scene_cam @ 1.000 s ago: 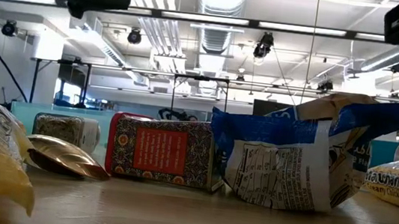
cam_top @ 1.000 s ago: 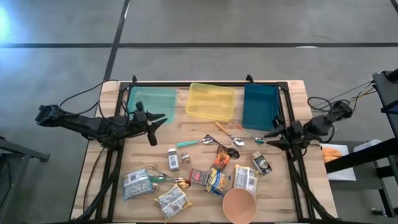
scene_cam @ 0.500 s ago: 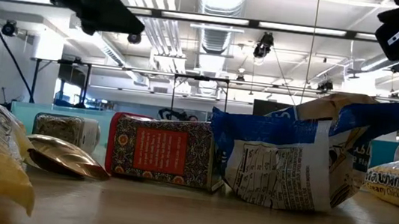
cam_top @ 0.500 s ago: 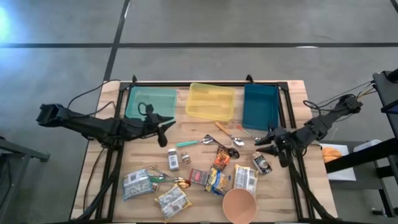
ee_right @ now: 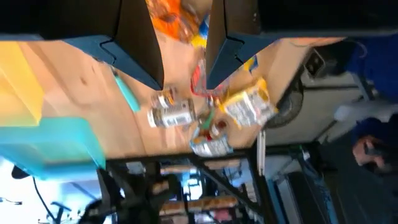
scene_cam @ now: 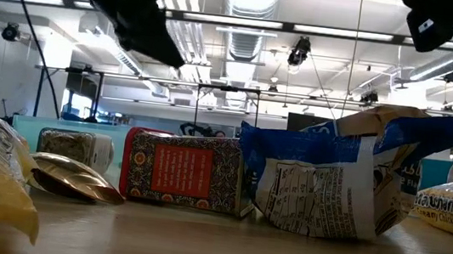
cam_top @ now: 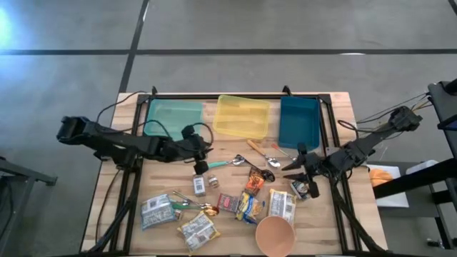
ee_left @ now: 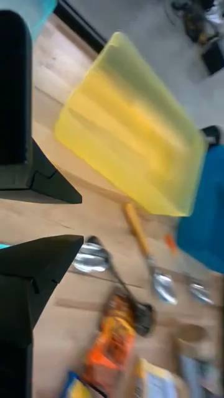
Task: Pick & Place Food Item
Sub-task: Put the green spoon into the green bin
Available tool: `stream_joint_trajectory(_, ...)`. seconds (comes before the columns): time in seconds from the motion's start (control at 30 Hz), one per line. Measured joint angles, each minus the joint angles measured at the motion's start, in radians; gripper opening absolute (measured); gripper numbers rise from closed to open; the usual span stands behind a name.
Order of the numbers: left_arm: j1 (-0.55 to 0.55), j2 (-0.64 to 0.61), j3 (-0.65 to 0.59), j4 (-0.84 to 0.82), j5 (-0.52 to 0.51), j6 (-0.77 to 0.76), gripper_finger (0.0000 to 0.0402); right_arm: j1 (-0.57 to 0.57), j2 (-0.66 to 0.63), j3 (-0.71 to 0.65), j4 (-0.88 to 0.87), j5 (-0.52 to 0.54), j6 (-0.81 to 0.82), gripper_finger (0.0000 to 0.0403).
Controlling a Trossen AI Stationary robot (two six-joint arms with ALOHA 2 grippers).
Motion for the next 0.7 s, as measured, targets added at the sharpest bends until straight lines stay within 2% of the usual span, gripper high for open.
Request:
stream_joint_trajectory(0.27, 0.001, 0.120, 0.012, 0.033, -0.006, 0.115, 0.0094, -0.002, 0.095, -0.001, 0.017, -0.025, -0.005, 0.0119)
stream_joint_trajectory(0.4, 0.001, 0.162, 0.013, 0.091, -0.005, 0.091, 0.0094, -0.020, 0.139, -0.001, 0.014, -0.022, 0.060, 0.0119)
stream_joint_trajectory(0.7, 0.000, 0.225, 0.018, 0.119, 0.144, 0.055, 0.0097, -0.073, 0.207, -0.001, -0.062, -0.023, 0.160, 0.0119)
